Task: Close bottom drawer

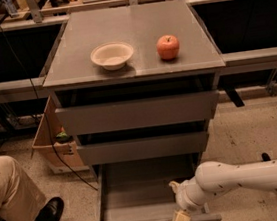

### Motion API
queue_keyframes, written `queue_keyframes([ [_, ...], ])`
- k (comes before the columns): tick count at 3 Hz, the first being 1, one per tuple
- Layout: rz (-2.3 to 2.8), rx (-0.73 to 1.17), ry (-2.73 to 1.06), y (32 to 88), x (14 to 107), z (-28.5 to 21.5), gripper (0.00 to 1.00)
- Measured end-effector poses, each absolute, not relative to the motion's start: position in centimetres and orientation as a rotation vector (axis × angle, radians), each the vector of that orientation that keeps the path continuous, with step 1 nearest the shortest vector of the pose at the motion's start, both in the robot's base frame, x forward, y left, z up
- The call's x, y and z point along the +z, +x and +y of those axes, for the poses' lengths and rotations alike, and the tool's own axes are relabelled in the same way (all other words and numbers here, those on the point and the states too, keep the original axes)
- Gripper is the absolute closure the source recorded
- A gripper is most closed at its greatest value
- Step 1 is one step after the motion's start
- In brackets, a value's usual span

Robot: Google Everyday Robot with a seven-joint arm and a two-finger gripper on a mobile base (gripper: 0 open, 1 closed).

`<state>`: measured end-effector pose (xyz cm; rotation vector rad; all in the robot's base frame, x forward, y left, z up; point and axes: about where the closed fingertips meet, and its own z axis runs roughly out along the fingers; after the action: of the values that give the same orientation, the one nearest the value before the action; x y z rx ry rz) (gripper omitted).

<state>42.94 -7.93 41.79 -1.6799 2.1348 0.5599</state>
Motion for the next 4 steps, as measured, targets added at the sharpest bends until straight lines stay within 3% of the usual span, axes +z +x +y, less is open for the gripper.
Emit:
queue_keyframes([
  [2,2.213,0.72,-1.603,43.9,33.3,-6.3,0.0],
  [4,2.231,0.741,-1.527,44.1,25.5,-5.5,0.0],
])
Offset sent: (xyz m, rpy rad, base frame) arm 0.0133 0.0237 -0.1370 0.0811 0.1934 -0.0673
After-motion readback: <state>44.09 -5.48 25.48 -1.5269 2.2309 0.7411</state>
